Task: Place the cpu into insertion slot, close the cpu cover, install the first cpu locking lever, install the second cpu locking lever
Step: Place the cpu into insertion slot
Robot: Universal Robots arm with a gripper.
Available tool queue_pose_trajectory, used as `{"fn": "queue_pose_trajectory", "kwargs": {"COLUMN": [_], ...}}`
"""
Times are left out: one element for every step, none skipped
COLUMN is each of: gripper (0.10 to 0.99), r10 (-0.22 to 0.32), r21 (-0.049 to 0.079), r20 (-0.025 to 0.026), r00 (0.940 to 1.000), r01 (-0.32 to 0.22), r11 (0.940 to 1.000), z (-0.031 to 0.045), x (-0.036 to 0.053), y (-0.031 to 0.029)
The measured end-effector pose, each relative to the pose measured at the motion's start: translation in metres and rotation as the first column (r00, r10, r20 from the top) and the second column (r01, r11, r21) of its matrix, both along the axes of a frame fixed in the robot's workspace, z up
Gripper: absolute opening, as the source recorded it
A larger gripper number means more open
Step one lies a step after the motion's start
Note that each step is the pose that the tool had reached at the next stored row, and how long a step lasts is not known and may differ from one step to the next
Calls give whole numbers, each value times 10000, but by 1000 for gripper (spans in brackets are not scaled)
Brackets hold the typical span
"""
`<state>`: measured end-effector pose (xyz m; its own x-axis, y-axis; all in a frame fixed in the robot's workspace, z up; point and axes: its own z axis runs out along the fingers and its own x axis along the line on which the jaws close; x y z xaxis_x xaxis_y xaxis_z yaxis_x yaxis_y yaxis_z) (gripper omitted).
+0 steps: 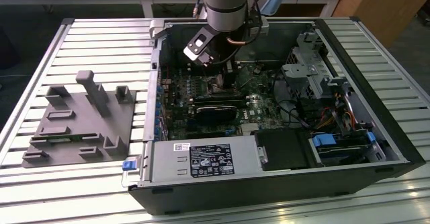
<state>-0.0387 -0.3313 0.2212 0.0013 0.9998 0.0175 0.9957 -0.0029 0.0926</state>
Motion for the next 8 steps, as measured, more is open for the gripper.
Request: {"fn": "queue_pose_trajectory", "kwargs": {"gripper": [537,537,537,537,537,537,537,537], "r10": [-1,-1,-2,-3,-4,-6,-8,-12], "r21": [1,0,0,-1,-1,-1,-1,-1], "r20": [0,-1,-3,-5,-9,-12,-16,-19], "r00": [10000,10000,10000,10000,10000,10000,10000,10000], "r01": [1,1,2,3,4,6,8,12], "r11": [10000,10000,10000,10000,10000,10000,10000,10000], "z": [-9,-17,-26,-34,-42,-52,-62,-73], "x": [-8,-13,-18,-23,-27,-31,-33,-37], "y": [2,5,8,12,17,22,25,28]}}
